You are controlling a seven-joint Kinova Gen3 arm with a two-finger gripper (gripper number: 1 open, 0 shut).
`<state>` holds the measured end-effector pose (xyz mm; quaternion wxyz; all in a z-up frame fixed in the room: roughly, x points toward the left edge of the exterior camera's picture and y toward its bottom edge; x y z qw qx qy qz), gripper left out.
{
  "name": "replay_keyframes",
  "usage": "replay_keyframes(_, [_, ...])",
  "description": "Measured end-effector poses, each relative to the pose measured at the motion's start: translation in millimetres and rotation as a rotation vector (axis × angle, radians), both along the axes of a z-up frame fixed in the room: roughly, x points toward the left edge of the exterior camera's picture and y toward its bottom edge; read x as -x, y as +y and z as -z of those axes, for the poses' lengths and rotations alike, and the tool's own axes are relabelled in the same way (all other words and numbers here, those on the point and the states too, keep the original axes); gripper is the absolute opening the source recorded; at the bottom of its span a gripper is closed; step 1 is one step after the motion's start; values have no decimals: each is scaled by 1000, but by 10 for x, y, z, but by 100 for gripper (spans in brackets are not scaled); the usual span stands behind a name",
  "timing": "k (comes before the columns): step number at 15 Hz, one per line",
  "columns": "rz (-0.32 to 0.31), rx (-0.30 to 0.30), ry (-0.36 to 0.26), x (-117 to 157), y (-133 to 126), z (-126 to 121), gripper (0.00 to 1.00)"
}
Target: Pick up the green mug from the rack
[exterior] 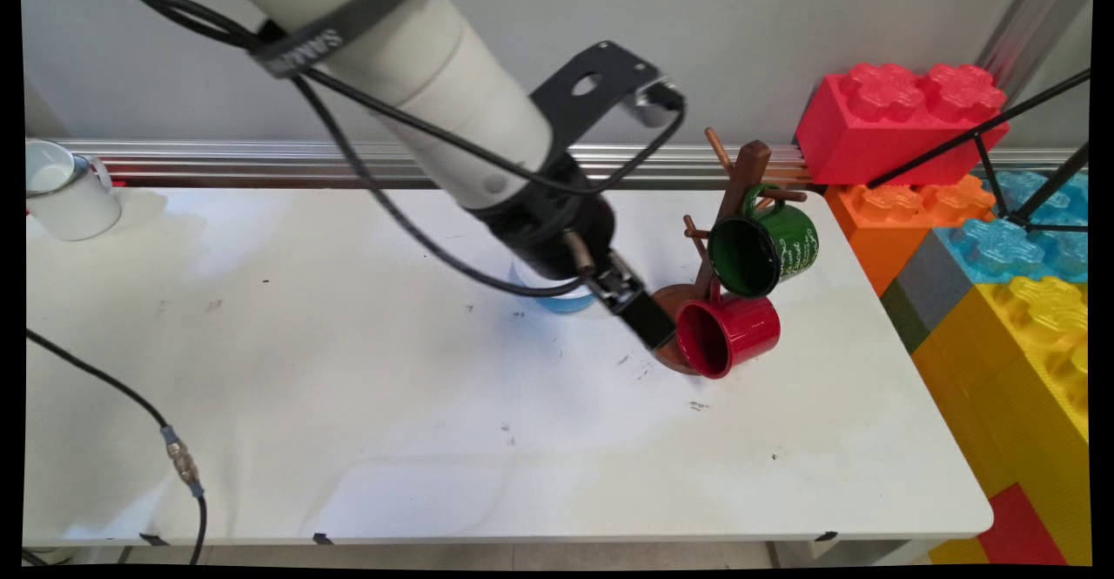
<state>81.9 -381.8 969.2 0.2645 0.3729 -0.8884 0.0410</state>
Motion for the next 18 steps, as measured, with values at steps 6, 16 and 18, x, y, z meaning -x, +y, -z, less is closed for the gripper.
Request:
replay_keyframes(6, [-87,20,86,297,-114,118,100])
replay_keyframes(16, [-156,49,215,647,-241,393,100])
replay_keyframes(18, [-163,59,230,700,-256,441,100])
